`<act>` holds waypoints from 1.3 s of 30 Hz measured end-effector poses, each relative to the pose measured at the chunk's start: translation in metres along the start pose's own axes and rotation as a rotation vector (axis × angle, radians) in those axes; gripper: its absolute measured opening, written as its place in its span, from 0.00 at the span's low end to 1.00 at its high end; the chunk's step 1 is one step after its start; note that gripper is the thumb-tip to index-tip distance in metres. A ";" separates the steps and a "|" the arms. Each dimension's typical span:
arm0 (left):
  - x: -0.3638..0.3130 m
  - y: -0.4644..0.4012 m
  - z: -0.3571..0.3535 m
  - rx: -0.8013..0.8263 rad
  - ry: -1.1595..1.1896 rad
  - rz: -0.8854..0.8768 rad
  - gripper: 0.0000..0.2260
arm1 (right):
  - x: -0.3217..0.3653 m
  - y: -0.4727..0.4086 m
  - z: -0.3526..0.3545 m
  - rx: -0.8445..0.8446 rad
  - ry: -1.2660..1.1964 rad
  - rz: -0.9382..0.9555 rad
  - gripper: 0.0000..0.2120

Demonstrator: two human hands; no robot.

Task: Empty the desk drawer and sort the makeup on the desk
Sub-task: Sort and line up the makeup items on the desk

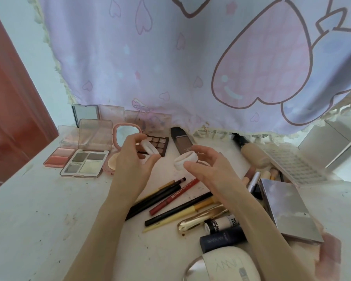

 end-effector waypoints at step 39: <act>0.004 0.003 0.002 -0.008 -0.282 0.018 0.22 | 0.031 -0.024 -0.026 -0.172 0.735 0.257 0.19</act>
Point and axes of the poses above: each hand's wrist, its own y-axis away from the middle knuckle, its own z-axis out of the back of the hand, x = y × z, the point moved 5 cm from there along -y, towards the middle knuckle, and after that the axes turned 3 degrees about x, right-handed, at the moved point
